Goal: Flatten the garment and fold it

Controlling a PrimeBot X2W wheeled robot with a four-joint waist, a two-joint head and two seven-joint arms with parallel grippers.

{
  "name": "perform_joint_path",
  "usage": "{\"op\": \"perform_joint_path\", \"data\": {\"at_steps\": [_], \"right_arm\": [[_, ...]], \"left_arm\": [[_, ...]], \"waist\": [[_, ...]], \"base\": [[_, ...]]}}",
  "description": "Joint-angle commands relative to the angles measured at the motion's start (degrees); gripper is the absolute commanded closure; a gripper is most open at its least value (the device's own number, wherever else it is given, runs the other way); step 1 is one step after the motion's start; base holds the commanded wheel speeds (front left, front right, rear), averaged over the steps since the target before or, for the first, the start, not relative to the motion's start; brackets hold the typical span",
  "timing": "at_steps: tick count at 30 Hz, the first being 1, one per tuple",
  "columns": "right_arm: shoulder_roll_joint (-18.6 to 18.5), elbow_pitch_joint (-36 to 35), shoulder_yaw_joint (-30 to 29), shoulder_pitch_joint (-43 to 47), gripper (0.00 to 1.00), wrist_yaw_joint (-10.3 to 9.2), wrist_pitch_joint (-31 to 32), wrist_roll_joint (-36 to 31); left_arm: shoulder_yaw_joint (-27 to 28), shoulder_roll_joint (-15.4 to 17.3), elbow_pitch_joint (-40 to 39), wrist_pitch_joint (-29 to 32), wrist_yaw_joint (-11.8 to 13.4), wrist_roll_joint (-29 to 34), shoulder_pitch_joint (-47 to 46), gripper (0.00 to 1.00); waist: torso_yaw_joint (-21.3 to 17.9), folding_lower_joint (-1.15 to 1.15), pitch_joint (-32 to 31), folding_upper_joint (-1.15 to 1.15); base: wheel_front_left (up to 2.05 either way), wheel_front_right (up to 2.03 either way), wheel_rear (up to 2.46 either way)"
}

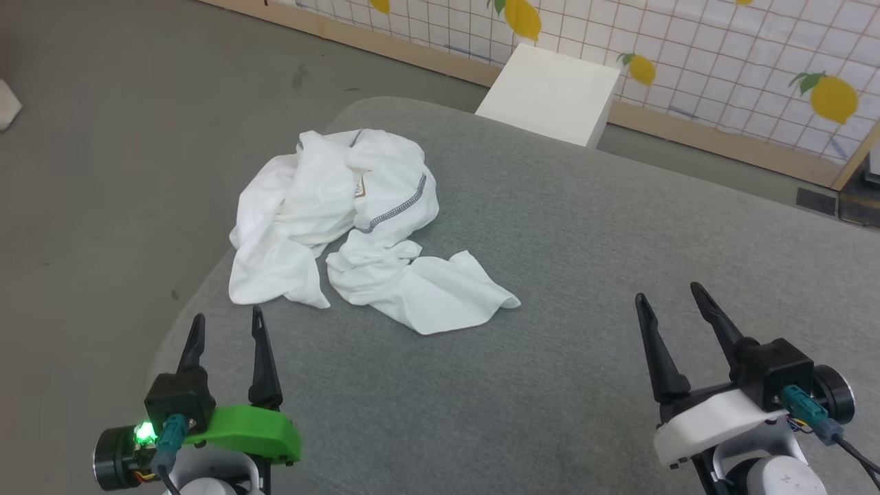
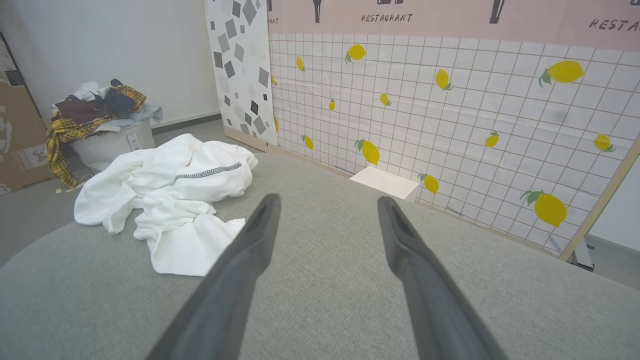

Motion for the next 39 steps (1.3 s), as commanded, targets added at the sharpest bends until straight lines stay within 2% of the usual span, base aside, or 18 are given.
{"op": "perform_joint_path", "data": {"at_steps": [1,23,33,39], "right_arm": [[0.1,0.1,-0.1,-1.1,0.0,-0.08,-0.7,0.6],[0.2,0.6,0.3,-1.7,0.0,-0.1,-2.3,1.5],[0.2,0.5,0.2,-1.6,0.0,-0.1,-2.3,1.6],[0.2,-0.4,0.3,-2.4,0.0,-0.1,-1.8,1.2]], "left_arm": [[0.0,0.1,0.2,-0.6,0.4,-1.0,0.7,0.0],[0.4,-0.1,2.0,-3.3,0.8,-2.2,0.6,0.0],[0.5,-0.2,2.2,-3.3,0.4,-2.4,0.6,0.0],[-0.1,0.3,4.0,-0.9,-1.9,-4.9,-5.4,0.0]], "waist": [[0.6,0.0,0.1,0.0],[5.9,0.0,0.6,0.0],[5.4,0.0,0.7,0.0],[4.4,0.0,2.8,0.0]], "base": [[0.0,0.0,0.0],[0.0,0.0,0.0],[0.0,0.0,0.0],[0.0,0.0,0.0]]}}
